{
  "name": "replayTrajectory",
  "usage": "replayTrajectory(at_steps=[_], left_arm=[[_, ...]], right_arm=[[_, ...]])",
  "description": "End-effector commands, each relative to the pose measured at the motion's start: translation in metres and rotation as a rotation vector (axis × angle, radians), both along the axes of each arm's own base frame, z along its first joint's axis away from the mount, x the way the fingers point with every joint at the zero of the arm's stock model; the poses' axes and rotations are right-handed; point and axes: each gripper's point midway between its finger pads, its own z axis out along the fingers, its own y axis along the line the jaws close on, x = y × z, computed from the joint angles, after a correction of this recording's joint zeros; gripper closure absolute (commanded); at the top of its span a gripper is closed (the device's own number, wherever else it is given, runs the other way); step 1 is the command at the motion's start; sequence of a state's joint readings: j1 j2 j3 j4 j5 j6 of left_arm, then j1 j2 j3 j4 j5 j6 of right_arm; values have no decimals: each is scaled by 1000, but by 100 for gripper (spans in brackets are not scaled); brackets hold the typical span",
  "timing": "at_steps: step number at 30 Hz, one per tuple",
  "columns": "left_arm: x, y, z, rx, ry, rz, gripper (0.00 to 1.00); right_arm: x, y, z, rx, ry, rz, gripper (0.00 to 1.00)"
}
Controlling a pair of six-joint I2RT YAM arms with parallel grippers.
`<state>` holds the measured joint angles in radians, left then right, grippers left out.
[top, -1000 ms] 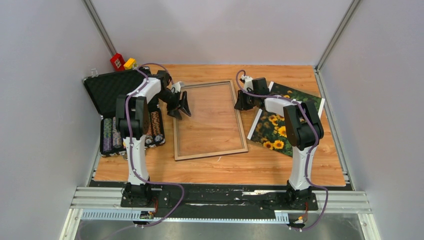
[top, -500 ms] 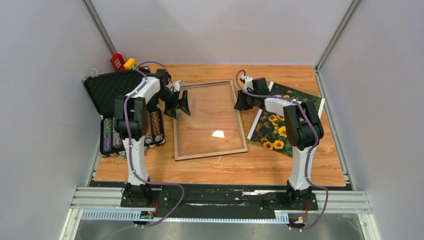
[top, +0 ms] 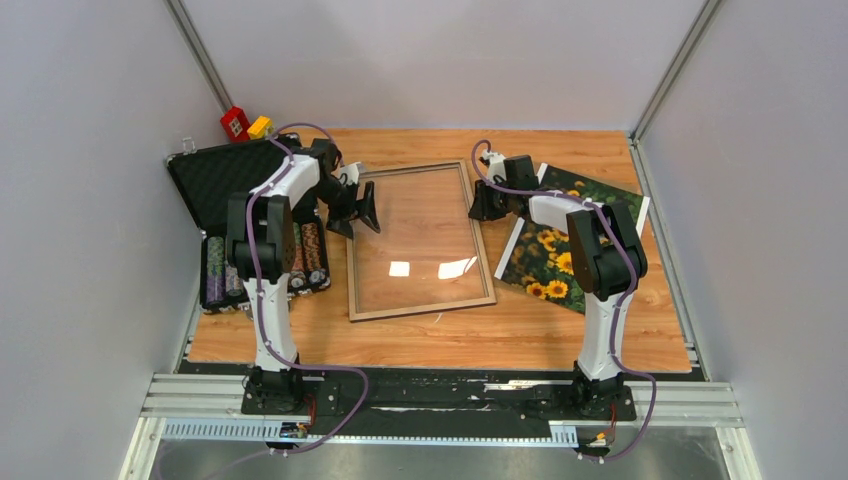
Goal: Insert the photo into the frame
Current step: Place the photo frame item in the photo frame.
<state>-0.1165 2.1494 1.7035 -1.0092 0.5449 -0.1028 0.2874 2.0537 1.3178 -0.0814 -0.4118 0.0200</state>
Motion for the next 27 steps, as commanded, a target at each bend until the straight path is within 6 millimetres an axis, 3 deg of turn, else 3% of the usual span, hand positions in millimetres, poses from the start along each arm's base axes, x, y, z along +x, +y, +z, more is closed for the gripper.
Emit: replayTrajectory(at_steps=[1, 14, 21, 27], left_arm=[[3, -1, 19, -8, -72, -18, 12], [1, -1, 12, -8, -66, -18, 13], [0, -1, 11, -8, -66, -20, 13], [-1, -1, 9, -6, -65, -21, 13]], right_arm=[[2, 14, 32, 28, -47, 39, 71], [8, 22, 62, 28, -98, 27, 43], [6, 38, 79, -41, -194, 65, 36], [-2, 71, 86, -62, -247, 166, 36]])
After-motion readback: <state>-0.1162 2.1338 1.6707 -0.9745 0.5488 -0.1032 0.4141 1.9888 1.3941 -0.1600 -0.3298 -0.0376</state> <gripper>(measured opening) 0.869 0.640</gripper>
